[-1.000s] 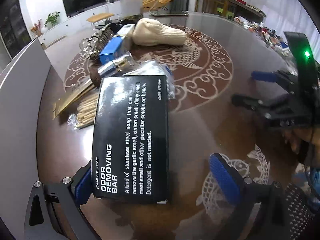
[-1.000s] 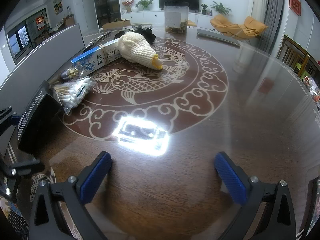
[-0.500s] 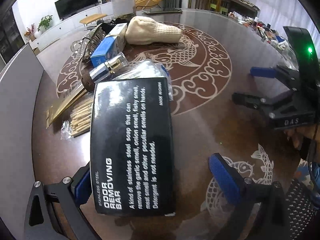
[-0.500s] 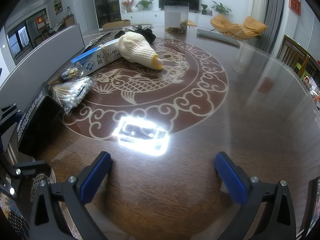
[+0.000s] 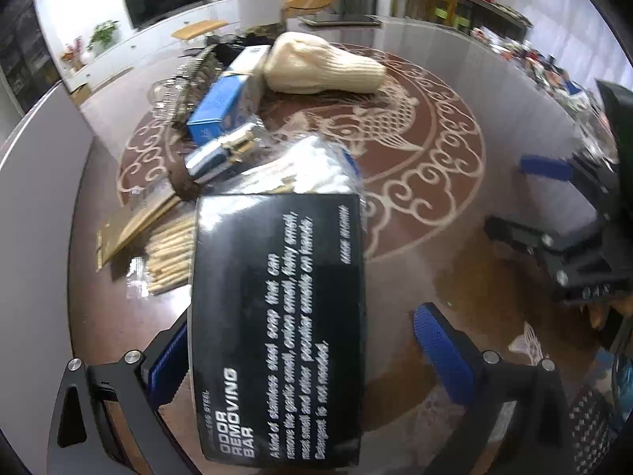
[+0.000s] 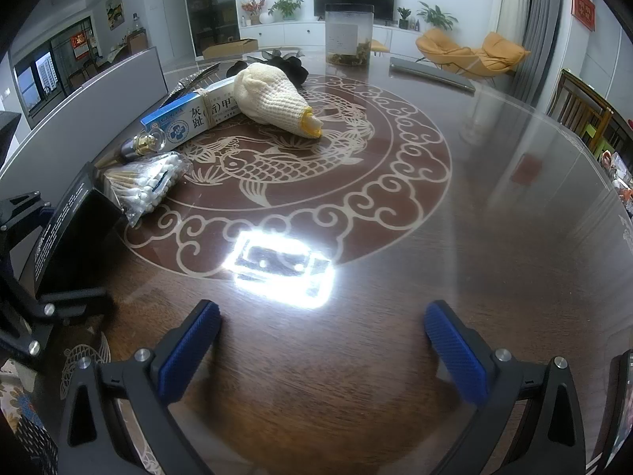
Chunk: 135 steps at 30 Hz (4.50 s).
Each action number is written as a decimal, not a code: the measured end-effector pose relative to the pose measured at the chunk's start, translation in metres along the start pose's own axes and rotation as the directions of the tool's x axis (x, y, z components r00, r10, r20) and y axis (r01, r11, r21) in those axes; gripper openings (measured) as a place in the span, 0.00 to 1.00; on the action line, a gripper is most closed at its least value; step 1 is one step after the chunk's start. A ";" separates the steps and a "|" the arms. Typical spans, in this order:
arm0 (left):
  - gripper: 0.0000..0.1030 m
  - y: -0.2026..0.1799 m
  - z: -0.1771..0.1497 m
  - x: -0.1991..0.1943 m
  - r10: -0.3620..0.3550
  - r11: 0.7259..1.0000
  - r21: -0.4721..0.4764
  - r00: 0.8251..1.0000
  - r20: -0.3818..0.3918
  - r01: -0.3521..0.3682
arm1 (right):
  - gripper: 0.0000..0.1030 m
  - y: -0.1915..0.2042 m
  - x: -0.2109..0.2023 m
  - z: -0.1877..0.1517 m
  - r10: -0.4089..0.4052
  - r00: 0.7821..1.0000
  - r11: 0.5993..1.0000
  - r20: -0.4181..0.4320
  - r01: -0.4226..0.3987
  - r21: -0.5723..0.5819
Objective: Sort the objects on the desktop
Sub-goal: 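Grasp the black Odor Removing Bar box with the left tool, then hold the black box in the left tool while the right tool approaches the cotton swab bag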
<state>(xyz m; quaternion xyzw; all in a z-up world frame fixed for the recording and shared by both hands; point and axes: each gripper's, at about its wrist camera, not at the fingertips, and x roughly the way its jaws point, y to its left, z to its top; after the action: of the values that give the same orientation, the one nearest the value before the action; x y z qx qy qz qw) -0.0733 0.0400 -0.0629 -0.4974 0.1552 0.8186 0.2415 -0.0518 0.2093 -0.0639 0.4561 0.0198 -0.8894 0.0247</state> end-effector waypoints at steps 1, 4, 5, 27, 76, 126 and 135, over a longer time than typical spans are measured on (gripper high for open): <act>0.93 0.002 0.000 0.000 0.000 1.000 -0.018 1.000 0.003 0.000 | 1.00 0.000 0.000 0.000 0.000 1.000 1.000 0.000 0.000 0.000; 0.61 0.009 0.000 -0.007 0.040 0.996 -0.083 0.999 0.027 -0.038 | 1.00 0.000 0.000 0.000 0.000 1.000 1.000 0.000 0.000 0.001; 0.57 0.011 0.000 -0.009 0.050 0.994 -0.094 0.998 0.029 -0.047 | 1.00 0.000 0.000 0.000 0.000 1.000 1.000 0.000 0.000 0.001; 0.56 0.025 -0.058 -0.037 0.173 0.941 -0.305 0.983 0.060 -0.147 | 1.00 0.002 -0.006 -0.005 -0.002 1.000 1.000 -0.001 0.002 0.000; 1.00 -0.002 -0.008 0.000 0.203 0.933 -0.324 0.974 0.103 -0.160 | 1.00 -0.023 0.023 0.016 -0.005 1.000 1.000 -0.001 0.005 -0.002; 1.00 -0.002 -0.008 0.001 0.202 0.932 -0.328 0.973 0.110 -0.156 | 1.00 -0.021 0.022 0.017 -0.001 1.000 1.000 -0.001 0.001 -0.008; 1.00 -0.001 -0.007 0.002 0.202 0.932 -0.328 0.973 0.110 -0.156 | 1.00 -0.021 0.022 0.017 -0.002 1.000 1.000 -0.001 0.002 -0.008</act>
<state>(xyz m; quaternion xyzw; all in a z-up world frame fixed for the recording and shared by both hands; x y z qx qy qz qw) -0.0680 0.0380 -0.0680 -0.4540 0.0489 0.8848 0.0933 -0.0797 0.2289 -0.0716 0.4565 0.0239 -0.8890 0.0259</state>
